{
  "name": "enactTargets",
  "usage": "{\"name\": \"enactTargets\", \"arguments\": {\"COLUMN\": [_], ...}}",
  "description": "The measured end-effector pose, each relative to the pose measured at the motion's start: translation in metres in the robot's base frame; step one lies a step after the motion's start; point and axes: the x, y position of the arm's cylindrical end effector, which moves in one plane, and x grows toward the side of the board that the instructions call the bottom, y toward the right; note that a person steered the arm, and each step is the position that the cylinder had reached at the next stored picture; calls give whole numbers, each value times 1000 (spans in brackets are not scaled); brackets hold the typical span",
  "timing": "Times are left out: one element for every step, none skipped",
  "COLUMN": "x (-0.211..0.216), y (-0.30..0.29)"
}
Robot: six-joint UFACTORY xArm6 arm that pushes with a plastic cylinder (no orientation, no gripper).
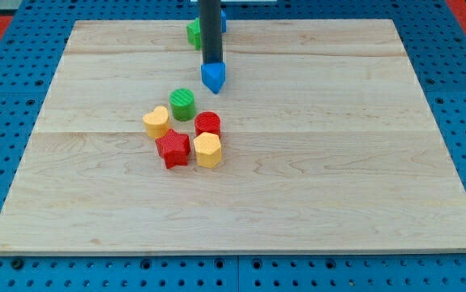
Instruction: Slightly push the green circle towards bottom left
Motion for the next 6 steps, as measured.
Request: {"name": "enactTargets", "arguments": {"x": [40,52,46,9,-46,-125], "y": [6,-7,-103,-132,-181,-181]}}
